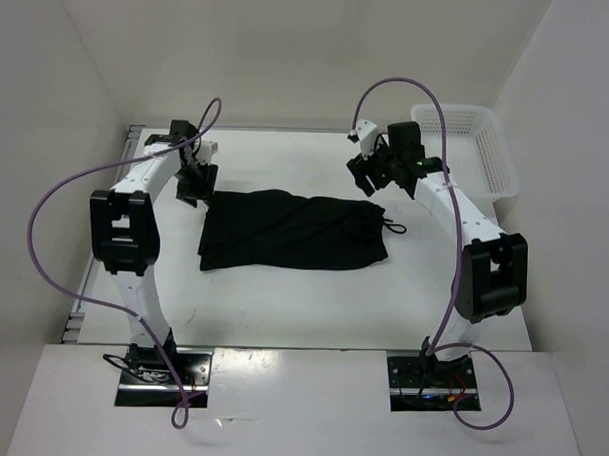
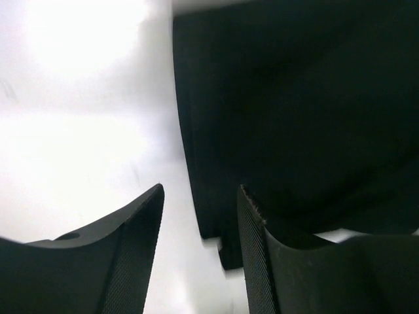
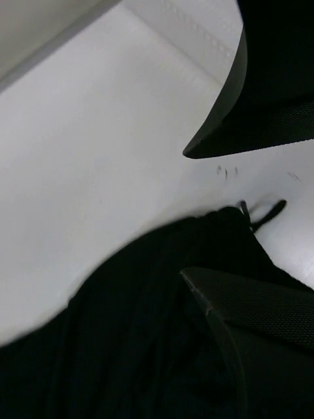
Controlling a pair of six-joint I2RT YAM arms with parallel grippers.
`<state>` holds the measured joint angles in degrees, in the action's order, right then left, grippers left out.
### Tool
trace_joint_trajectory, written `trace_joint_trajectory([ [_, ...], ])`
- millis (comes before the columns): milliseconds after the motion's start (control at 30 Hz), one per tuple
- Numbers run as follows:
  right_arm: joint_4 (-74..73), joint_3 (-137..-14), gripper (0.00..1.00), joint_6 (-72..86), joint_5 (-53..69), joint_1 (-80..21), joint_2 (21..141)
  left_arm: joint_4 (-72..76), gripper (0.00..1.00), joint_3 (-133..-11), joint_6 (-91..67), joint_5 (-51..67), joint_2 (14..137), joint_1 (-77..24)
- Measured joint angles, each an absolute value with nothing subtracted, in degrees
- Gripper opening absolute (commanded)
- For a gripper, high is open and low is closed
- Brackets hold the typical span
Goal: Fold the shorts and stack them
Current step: Fold the shorts
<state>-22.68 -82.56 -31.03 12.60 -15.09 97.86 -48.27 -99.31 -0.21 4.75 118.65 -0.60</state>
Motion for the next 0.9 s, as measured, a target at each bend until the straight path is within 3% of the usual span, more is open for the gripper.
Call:
trace_joint_trajectory([
  [200,-30.3,-75.68,0.67,-30.37,20.01,-15.0,94.96,-57.12,0.5,-83.15,-0.23,9.54,106.78,1.06],
  [433,-35.33,-71.92,0.67,-29.17,23.27,-15.0,95.0,-62.13,0.51,-69.87,-0.21,11.68,106.3,0.56],
  [833,-36.42,-69.32,0.66,-27.73,25.82,-15.0,95.02,-57.1,0.51,-69.28,-0.23,15.7,108.29,0.56],
  [900,-36.99,-69.34,0.64,-28.08,26.15,-15.0,95.02,-56.77,0.48,-69.38,-0.23,16.58,109.01,0.56],
])
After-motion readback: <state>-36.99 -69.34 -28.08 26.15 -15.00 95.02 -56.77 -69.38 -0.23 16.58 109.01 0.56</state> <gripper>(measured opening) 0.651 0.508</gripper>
